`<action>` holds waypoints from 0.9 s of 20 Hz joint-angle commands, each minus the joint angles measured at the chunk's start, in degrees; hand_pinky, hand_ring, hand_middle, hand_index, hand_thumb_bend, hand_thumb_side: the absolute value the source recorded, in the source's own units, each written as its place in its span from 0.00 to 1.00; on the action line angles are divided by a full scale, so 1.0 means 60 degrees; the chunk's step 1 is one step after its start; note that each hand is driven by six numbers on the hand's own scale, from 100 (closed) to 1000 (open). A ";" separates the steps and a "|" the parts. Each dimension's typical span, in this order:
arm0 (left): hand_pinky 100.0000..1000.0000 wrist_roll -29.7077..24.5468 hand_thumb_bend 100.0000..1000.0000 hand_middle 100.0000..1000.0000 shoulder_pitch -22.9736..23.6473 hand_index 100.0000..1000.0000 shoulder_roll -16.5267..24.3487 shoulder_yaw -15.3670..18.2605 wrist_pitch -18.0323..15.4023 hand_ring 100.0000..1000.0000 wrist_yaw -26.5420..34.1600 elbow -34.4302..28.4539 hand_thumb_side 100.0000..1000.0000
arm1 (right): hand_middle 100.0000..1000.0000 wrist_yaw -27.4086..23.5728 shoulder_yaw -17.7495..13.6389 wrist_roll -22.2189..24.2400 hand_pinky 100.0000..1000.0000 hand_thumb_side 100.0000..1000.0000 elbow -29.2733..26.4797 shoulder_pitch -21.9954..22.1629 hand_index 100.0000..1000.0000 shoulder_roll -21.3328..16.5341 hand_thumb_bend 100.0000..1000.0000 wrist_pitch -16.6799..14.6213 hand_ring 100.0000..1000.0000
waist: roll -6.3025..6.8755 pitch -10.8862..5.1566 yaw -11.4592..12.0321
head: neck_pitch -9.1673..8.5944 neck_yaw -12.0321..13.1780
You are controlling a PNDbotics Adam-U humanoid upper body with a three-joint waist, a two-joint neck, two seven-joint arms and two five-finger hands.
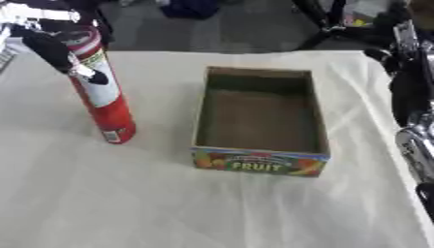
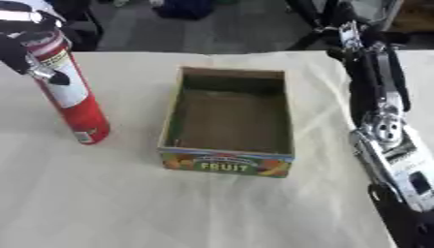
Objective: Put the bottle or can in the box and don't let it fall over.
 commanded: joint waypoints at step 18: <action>0.45 -0.0015 0.24 0.58 -0.0186 0.73 0.0159 0.0213 0.0178 0.58 -0.0315 0.0061 0.00 | 0.78 -0.0155 -0.0058 -0.0047 0.81 0.76 -0.0290 -0.0155 0.77 -0.0086 0.24 -0.0069 0.75 | 0.0011 -0.0095 -0.0012 | -0.0159 -0.0026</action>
